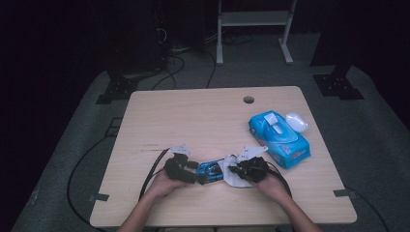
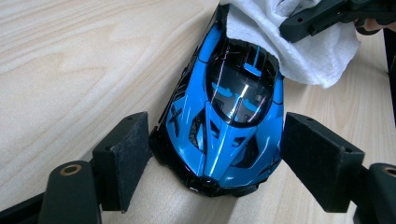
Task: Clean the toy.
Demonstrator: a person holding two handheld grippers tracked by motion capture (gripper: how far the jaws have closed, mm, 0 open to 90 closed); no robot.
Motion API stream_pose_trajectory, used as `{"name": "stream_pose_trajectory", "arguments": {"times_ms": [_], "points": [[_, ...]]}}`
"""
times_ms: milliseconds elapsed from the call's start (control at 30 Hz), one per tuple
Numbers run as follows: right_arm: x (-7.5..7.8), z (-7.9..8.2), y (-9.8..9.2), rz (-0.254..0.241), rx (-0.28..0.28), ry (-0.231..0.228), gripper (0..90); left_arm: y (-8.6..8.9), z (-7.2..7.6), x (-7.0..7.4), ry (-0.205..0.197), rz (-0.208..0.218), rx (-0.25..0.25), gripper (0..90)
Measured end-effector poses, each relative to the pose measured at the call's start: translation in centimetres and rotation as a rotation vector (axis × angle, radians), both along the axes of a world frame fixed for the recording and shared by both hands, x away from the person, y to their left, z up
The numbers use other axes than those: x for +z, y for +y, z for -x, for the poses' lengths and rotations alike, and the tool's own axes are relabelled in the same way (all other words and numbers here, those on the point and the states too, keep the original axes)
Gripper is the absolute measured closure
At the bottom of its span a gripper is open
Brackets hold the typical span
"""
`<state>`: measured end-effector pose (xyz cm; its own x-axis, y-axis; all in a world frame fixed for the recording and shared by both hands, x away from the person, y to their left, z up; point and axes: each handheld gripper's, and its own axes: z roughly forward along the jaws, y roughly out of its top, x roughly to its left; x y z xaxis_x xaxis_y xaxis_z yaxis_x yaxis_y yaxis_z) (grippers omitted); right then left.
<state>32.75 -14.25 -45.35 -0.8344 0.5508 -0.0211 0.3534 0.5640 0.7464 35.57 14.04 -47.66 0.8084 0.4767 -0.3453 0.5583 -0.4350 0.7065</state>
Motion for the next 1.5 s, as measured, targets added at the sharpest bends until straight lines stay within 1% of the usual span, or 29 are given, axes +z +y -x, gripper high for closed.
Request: {"name": "stream_pose_trajectory", "arguments": {"times_ms": [100, 200, 300, 400, 500, 633, 733, 800, 833, 867, 933, 967, 1000, 1100, 1167, 1200, 1267, 1333, 1367, 1400, 1433, 1500], "points": [[0.2, 0.3, 0.1, 0.012, 0.007, -0.003, 83.7, 0.1, 0.1, 0.0, -0.004, -0.003, -0.004, 24.7], [0.3, 0.6, 0.2, 0.026, 0.016, -0.022, 83.8, 0.0, 0.2, 0.0, -0.001, -0.001, -0.001, 24.9], [0.2, 0.8, 0.2, 0.029, 0.023, -0.039, 84.6, 0.0, 0.2, 0.1, 0.002, -0.006, 0.0, 24.6], [0.0, 1.1, 0.2, 0.026, 0.026, -0.068, 85.0, -0.1, 0.1, 0.0, 0.004, -0.002, 0.0, 23.4], [-0.2, 1.5, 0.0, 0.021, 0.042, -0.09, 85.1, -0.3, -0.1, 0.1, 0.014, 0.0, 0.006, 21.3], [-0.3, 1.8, -0.1, 0.015, 0.048, -0.106, 85.2, -0.4, -0.2, 0.1, 0.015, -0.011, 0.002, 20.9], [-0.4, 2.4, -0.3, 0.016, 0.058, -0.114, 85.2, -0.6, -0.2, 0.1, 0.011, -0.004, 0.009, 21.4], [-0.5, 2.7, -0.4, 0.014, 0.065, -0.119, 85.2, -0.7, -0.2, 0.0, 0.013, -0.001, 0.0, 21.7], [-0.6, 2.9, -0.5, 0.013, 0.064, -0.119, 85.2, -0.8, -0.1, 0.0, 0.017, 0.007, -0.009, 23.0], [-0.6, 3.0, -0.6, 0.009, 0.067, -0.121, 85.2, -0.9, -0.1, 0.0, 0.018, 0.007, -0.015, 24.0], [-0.7, 3.0, -0.7, -0.005, 0.063, -0.11, 85.1, -1.2, 0.1, -0.1, 0.027, 0.018, -0.04, 27.5], [-0.7, 3.1, -0.8, -0.01, 0.06, -0.109, 85.1, -1.4, 0.2, -0.1, 0.028, 0.022, -0.061, 29.8], [-0.7, 3.1, -0.8, -0.01, 0.06, -0.106, 85.1, -1.6, 0.3, 0.0, 0.016, 0.017, -0.085, 33.6], [-0.7, 3.3, -0.8, -0.001, 0.066, -0.1, 85.0, -1.9, 0.7, 0.2, -0.013, 0.005, -0.1, 37.7], [-0.7, 3.3, -1.0, -0.004, 0.074, -0.085, 84.9, -1.8, 0.8, 0.3, -0.039, 0.012, -0.104, 42.4], [-0.6, 3.3, -1.0, -0.006, 0.072, -0.078, 84.8, -1.8, 0.9, 0.4, -0.053, 0.008, -0.113, 43.2], [-0.5, 3.4, -1.1, -0.006, 0.074, -0.065, 84.8, -1.8, 1.2, 0.5, -0.09, 0.001, -0.128, 45.3], [-0.4, 3.4, -1.2, -0.005, 0.076, -0.056, 84.7, -1.9, 1.5, 0.8, -0.131, -0.015, -0.143, 47.3], [-0.4, 3.4, -1.4, -0.013, 0.075, -0.047, 84.7, -2.0, 1.8, 0.9, -0.153, -0.022, -0.151, 48.4], [-0.3, 3.4, -1.6, -0.033, 0.073, -0.04, 84.7, -2.0, 1.9, 0.9, -0.168, -0.03, -0.159, 49.8], [-0.2, 3.4, -1.8, -0.046, 0.071, -0.037, 84.6, -2.0, 2.2, 1.1, -0.19, -0.032, -0.167, 51.1], [0.3, 3.4, -2.3, -0.092, 0.059, -0.035, 84.6, -2.1, 2.5, 1.3, -0.218, -0.027, -0.187, 55.1]]}}
